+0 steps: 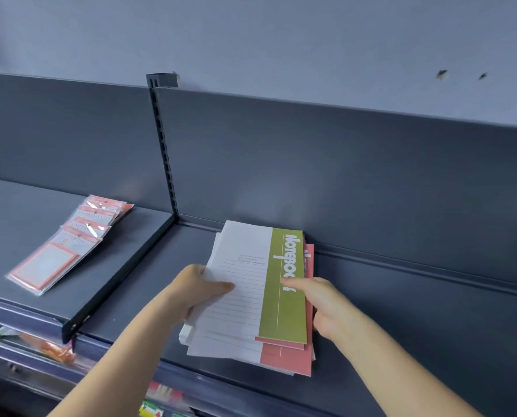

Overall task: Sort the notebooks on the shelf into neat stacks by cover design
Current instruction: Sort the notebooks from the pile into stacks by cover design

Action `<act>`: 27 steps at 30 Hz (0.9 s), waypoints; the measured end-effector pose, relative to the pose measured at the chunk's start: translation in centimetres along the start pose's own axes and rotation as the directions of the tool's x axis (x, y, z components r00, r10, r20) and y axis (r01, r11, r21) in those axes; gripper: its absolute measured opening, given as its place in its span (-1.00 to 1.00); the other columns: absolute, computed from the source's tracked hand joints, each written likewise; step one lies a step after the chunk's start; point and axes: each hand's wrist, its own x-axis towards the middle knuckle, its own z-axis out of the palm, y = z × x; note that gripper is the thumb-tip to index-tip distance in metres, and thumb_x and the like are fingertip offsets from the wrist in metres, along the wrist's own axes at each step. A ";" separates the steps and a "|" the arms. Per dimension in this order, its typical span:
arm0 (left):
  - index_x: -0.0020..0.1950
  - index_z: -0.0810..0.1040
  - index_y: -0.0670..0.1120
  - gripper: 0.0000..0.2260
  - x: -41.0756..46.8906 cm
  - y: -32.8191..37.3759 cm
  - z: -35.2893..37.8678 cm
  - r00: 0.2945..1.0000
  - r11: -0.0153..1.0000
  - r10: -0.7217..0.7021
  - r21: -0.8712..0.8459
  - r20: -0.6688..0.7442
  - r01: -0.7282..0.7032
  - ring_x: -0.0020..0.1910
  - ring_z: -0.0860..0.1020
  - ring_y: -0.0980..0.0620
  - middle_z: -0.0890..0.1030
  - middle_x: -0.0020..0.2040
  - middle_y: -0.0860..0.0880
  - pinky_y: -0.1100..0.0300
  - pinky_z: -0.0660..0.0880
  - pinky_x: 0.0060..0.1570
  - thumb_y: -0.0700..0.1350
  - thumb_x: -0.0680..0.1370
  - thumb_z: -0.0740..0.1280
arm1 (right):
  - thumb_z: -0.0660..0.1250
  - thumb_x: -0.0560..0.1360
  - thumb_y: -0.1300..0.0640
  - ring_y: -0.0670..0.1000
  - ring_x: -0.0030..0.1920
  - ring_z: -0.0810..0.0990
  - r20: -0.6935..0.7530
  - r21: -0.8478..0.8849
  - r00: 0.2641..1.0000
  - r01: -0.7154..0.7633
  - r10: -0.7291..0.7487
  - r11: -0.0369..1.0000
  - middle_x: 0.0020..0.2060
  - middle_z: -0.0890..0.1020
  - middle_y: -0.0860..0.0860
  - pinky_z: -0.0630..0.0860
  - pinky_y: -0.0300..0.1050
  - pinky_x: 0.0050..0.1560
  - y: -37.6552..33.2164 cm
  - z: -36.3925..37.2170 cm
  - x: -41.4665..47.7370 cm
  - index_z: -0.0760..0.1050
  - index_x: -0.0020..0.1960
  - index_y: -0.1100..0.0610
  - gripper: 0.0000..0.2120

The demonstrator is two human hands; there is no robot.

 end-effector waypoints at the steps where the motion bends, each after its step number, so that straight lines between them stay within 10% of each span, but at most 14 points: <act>1: 0.00 0.61 -0.21 -0.73 0.0 0.2 -0.2 1.000 1.000 -0.022 -0.010 0.019 0.023 -0.18 0.70 -0.11 0.72 -0.14 -0.12 0.02 0.64 -0.20 -0.11 0.39 0.52 | 0.45 0.42 0.23 0.14 -0.08 0.68 -0.017 0.019 1.000 -0.018 0.019 1.000 -0.12 0.71 0.13 0.60 0.02 -0.07 -0.1 0.1 0.1 0.63 0.03 0.19 -0.82; 6: 0.01 0.63 -0.27 -0.31 1.1 0.0 -1.4 0.993 0.993 -0.077 -0.077 0.089 0.084 -0.15 0.69 -0.15 0.71 -0.12 -0.18 -0.07 0.59 0.05 0.01 -0.03 0.62 | 0.47 0.38 0.29 0.19 -0.09 0.68 -0.032 0.036 0.994 -0.102 0.103 0.994 -0.12 0.71 0.19 0.58 0.15 0.03 -1.1 -0.2 0.4 0.61 0.04 0.23 -0.77; 12: -0.07 0.62 -0.28 -0.41 1.4 -0.7 -1.8 0.978 0.985 -0.047 -0.152 0.203 0.079 -0.11 0.55 -0.09 0.68 0.01 -0.11 0.06 0.45 0.12 -0.07 0.01 0.69 | 0.41 0.40 0.36 0.19 -0.16 0.68 -0.038 0.002 0.993 -0.111 0.111 0.994 -0.15 0.71 0.19 0.60 0.08 -0.12 -0.9 0.3 0.1 0.60 0.06 0.26 -0.76; 14: -0.06 0.65 -0.24 -0.57 0.5 -0.4 -1.9 0.976 0.975 0.049 -0.223 0.213 0.000 -0.06 0.56 -0.07 0.66 0.06 -0.07 0.04 0.37 0.28 -0.16 0.15 0.65 | 0.44 0.39 0.34 0.18 -0.11 0.67 -0.056 0.042 0.998 -0.028 0.030 0.999 -0.09 0.70 0.19 0.60 0.08 -0.11 -1.0 0.4 -0.6 0.55 0.10 0.26 -0.71; 17: 0.05 0.61 -0.20 -0.71 -1.3 0.6 -1.7 0.940 0.914 0.303 -0.327 0.153 -0.241 -0.06 0.68 -0.10 0.70 0.01 -0.12 0.08 0.58 -0.03 -0.36 0.36 0.50 | 0.47 0.39 0.29 0.12 0.01 0.65 -0.096 0.073 0.974 0.211 -0.203 0.975 0.00 0.68 0.09 0.56 0.13 0.07 -2.2 0.4 -2.2 0.48 0.18 0.19 -0.61; 22: 0.33 0.32 -0.04 -0.38 -2.4 2.2 -1.6 0.797 0.751 0.593 -0.278 -0.115 -0.599 0.21 0.56 0.05 0.55 0.25 0.00 0.07 0.52 0.17 -0.20 0.34 0.49 | 0.35 0.49 0.32 -0.19 0.06 0.62 -0.039 -0.018 0.795 0.605 -0.606 0.796 0.04 0.66 -0.20 0.52 -0.19 0.05 -3.9 0.7 -4.8 0.42 0.18 -0.12 -0.58; 27: 0.43 0.25 -0.02 -0.34 -2.8 1.2 -1.0 0.741 0.725 0.657 -0.152 -0.137 -0.671 0.32 0.42 0.19 0.43 0.29 0.14 0.16 0.40 0.29 -0.18 0.40 0.46 | 0.33 0.49 0.34 -0.24 0.15 0.56 0.002 -0.038 0.773 0.634 -0.635 0.772 0.11 0.61 -0.26 0.46 -0.24 0.10 -1.1 0.3 -4.2 0.38 0.20 -0.22 -0.50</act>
